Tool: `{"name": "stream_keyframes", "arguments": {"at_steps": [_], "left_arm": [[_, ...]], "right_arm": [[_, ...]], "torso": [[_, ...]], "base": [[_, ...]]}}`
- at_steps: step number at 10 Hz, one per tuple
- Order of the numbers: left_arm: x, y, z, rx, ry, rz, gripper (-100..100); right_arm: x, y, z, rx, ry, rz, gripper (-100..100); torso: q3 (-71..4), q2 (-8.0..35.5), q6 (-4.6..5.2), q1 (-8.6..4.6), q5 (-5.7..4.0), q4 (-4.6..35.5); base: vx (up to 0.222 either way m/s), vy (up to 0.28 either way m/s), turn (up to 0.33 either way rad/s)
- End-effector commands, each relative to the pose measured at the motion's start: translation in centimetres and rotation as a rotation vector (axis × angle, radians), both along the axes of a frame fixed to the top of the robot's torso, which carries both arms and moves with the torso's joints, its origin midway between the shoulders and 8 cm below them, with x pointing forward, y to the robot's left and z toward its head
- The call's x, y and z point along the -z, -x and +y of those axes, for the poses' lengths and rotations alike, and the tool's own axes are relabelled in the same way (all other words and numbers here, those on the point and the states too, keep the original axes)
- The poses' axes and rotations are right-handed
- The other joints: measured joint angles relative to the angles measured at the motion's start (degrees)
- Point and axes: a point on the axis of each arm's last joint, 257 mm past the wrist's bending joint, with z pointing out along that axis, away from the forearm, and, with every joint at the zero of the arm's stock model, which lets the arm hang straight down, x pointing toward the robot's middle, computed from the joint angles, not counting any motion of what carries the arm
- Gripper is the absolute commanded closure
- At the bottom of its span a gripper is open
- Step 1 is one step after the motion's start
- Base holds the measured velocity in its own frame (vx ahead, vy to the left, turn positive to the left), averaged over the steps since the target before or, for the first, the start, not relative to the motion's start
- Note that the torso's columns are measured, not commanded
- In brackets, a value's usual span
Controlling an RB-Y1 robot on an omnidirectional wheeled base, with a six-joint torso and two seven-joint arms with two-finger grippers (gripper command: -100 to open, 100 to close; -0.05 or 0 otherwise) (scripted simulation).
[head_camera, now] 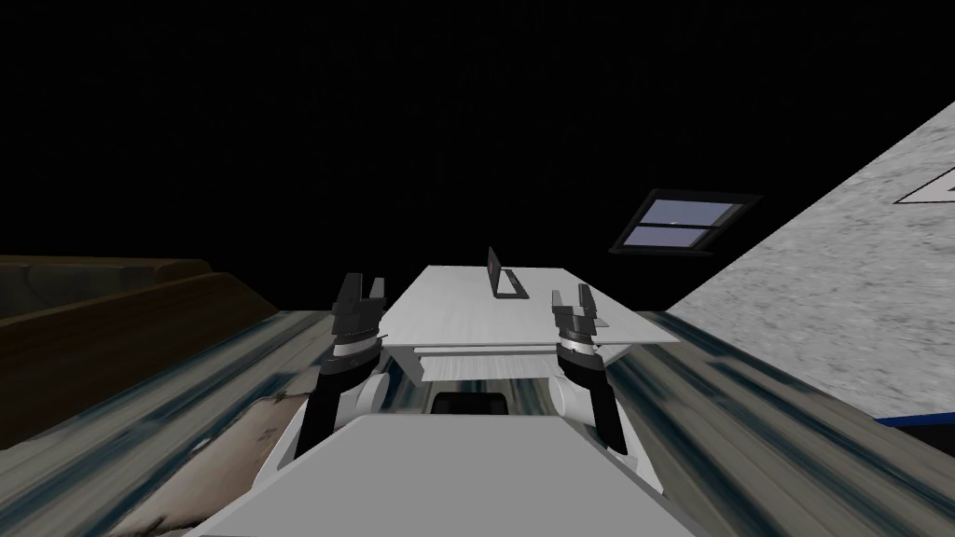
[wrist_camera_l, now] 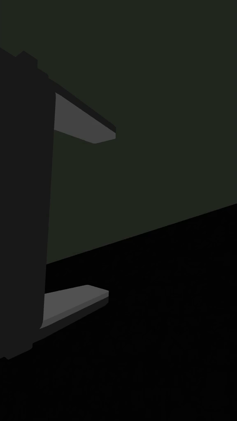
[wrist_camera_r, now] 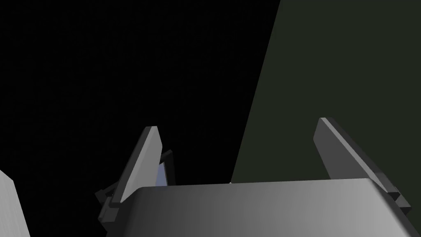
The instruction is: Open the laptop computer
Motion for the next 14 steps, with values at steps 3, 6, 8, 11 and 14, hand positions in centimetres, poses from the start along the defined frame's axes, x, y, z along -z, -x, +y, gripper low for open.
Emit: {"name": "stream_keyframes", "arguments": {"at_steps": [3,6,8,11,14], "left_arm": [[0.0,0.0,0.0,0.0,0.0,0.0,0],[0.0,0.0,0.0,0.0,0.0,0.0,0],[0.0,0.0,0.0,0.0,0.0,0.0,0],[0.0,0.0,0.0,0.0,0.0,0.0,0],[0.0,0.0,0.0,0.0,0.0,0.0,0]], "right_arm": [[0.0,0.0,0.0,0.0,0.0,0.0,0],[0.0,0.0,0.0,0.0,0.0,0.0,0],[0.0,0.0,0.0,0.0,0.0,0.0,0],[0.7,-0.8,0.3,-0.004,0.077,0.033,-100],[2.6,-2.4,0.1,0.017,0.205,0.097,-100]], "torso": [[-20.14,10.03,0.0,0.0,0.0,10.06],[-45.36,22.69,0.0,0.0,0.0,22.68],[-62.27,31.16,0.0,0.0,0.0,31.14],[-83.12,41.58,-0.01,0.06,0.02,41.5],[-84.5,42.36,0.0,0.14,0.04,42.29]], "base": [[0.0,0.0,0.0],[0.0,0.0,0.0],[0.0,0.0,0.0],[-0.014,0.027,0.013],[-0.06,0.096,0.028]]}}
